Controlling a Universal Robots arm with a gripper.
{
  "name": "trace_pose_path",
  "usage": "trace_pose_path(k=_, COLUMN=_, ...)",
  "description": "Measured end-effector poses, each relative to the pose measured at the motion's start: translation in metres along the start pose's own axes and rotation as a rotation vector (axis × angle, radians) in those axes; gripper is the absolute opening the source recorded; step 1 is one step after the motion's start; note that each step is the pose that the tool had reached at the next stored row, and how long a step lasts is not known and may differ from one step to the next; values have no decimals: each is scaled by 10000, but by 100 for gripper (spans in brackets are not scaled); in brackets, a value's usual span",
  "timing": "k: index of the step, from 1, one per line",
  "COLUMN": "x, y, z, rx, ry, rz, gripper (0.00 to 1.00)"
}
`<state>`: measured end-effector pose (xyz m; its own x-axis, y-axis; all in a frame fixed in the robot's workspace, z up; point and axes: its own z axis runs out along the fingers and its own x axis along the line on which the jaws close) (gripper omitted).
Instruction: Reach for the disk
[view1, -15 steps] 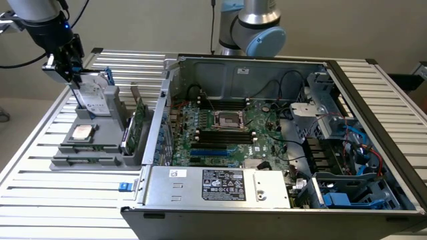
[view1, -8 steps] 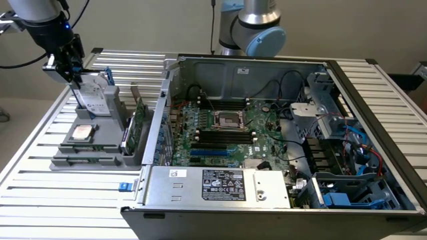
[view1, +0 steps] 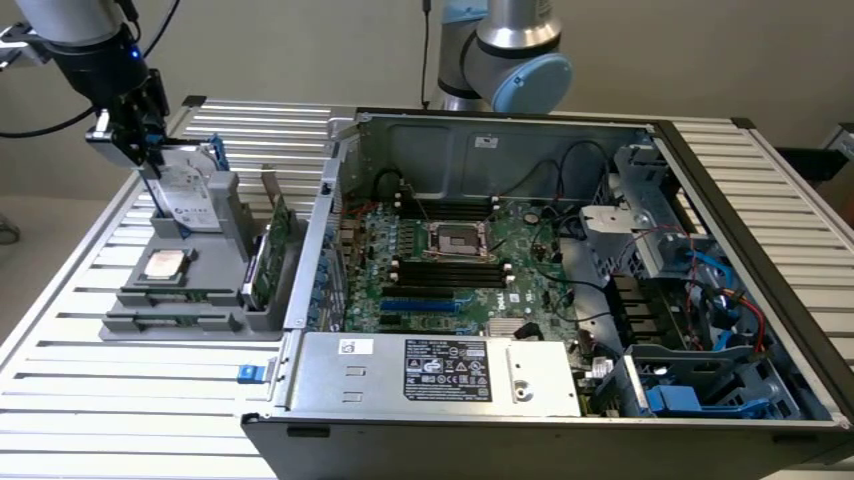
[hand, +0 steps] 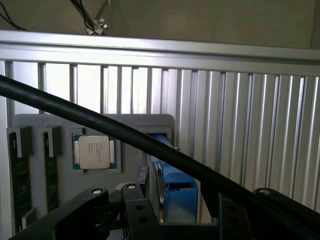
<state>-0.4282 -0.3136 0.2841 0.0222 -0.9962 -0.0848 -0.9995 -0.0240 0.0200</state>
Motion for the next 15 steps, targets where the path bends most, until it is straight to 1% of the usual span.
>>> trace_pose_path(k=4, x=0, y=0, z=1, rx=-37, ry=0, rz=3, gripper=54)
trace_pose_path(k=8, x=0, y=-1, z=1, rx=-56, ry=1, rz=5, gripper=54)
trace_pose_path(k=12, x=0, y=-4, z=2, rx=-63, ry=10, rz=5, gripper=54)
trace_pose_path(k=15, x=1, y=-7, z=1, rx=-68, ry=29, rz=6, gripper=54)
